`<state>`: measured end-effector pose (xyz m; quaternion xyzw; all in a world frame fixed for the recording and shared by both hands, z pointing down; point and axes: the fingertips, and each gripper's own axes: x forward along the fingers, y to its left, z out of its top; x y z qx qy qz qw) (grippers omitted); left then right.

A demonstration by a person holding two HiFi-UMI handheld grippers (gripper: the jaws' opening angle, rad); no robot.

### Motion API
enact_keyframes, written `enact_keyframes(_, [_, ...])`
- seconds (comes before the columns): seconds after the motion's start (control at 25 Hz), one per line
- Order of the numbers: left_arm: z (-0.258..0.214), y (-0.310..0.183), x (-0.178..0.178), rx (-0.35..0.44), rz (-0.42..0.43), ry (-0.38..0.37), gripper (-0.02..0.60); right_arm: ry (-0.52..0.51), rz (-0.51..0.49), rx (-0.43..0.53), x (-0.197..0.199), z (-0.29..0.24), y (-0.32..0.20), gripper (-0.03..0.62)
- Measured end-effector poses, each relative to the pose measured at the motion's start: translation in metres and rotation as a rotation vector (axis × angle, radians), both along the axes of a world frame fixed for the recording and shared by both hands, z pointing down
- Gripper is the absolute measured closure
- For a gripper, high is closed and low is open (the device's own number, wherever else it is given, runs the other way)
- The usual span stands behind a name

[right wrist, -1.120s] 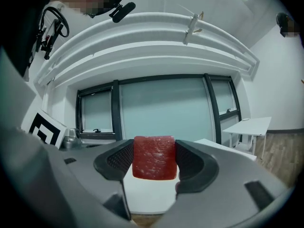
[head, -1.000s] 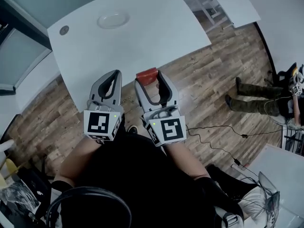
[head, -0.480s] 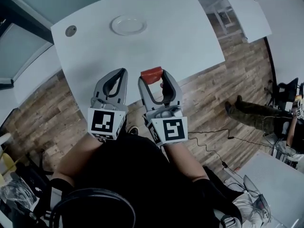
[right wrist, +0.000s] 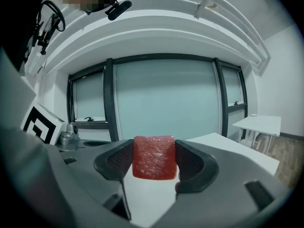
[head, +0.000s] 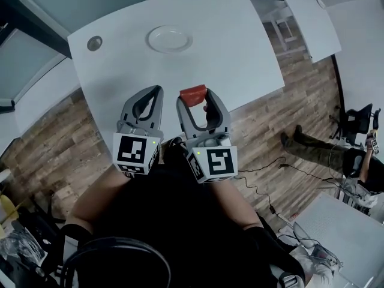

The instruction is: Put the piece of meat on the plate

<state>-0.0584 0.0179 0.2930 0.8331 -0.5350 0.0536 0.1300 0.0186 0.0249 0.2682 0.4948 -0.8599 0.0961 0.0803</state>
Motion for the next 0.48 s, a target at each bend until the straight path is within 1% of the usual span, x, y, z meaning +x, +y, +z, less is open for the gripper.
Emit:
enact_keyframes(0.16, [0.004, -0.008, -0.003, -0.006, -0.017, 0.009, 0.578, 0.011, -0.022, -0.005, -0.004, 0.002, -0.006, 0.316])
enact_keyframes(0.32, [0.008, -0.023, 0.0, -0.013, -0.037, -0.007, 0.578, 0.019, -0.042, -0.02, 0.001, 0.009, -0.023, 0.316])
enact_keyframes(0.48, [0.011, -0.038, -0.003, -0.027, -0.07, -0.027, 0.578, 0.017, -0.087, -0.041, -0.006, 0.019, -0.042, 0.316])
